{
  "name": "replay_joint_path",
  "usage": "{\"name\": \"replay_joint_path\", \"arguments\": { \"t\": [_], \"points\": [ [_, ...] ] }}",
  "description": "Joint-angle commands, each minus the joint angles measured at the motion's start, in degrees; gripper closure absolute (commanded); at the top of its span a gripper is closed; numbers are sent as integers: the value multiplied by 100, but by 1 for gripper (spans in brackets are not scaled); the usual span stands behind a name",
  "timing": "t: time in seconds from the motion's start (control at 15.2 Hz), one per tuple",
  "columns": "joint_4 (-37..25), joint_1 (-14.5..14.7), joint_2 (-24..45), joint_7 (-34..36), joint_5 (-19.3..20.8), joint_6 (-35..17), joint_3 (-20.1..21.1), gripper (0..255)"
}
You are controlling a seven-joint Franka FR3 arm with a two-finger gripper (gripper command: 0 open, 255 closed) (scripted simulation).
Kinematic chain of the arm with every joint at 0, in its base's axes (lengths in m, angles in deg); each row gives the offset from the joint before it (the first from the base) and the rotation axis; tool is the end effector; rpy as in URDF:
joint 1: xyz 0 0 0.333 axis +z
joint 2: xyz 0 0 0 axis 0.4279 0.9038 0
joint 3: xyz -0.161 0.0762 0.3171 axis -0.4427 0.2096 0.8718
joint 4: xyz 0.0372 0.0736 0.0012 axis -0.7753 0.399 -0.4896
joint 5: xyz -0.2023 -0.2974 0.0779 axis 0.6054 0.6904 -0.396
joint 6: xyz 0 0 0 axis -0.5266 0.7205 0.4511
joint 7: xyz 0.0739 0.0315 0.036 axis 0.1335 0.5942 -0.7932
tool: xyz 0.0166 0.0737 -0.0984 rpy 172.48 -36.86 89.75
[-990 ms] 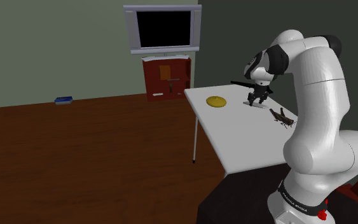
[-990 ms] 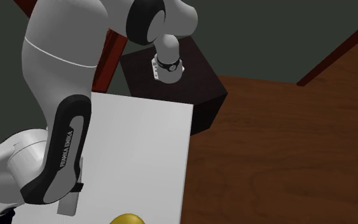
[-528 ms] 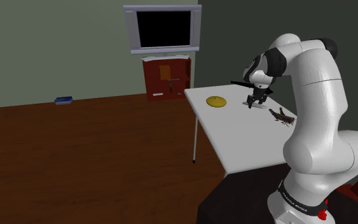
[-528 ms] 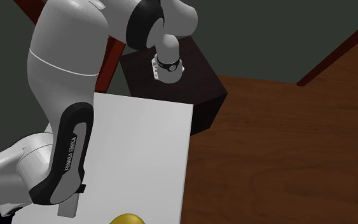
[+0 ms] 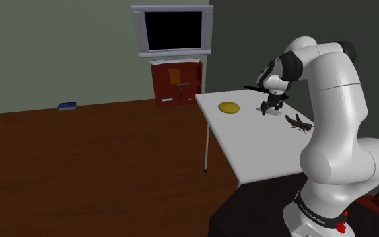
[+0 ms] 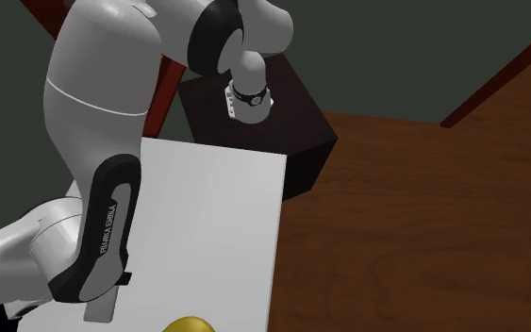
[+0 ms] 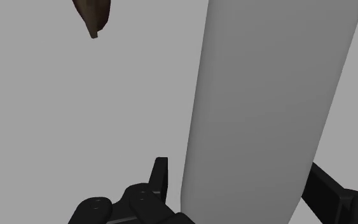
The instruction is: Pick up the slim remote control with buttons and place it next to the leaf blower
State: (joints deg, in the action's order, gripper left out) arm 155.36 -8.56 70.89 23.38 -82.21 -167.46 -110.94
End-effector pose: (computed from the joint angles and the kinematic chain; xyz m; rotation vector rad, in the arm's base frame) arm 0.4329 -0.5506 0.2548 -3.0253 0.8284 -0.0170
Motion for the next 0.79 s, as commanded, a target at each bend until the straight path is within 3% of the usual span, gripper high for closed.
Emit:
{"name": "replay_joint_path", "arguments": {
  "t": [0.0,0.4,0.73],
  "points": [
    [7,2,4,2,0,-2,0,0],
    [-5,96,-462,100,195,464,-165,0],
    [-5,96,-462,100,196,463,-164,0]
  ]
}}
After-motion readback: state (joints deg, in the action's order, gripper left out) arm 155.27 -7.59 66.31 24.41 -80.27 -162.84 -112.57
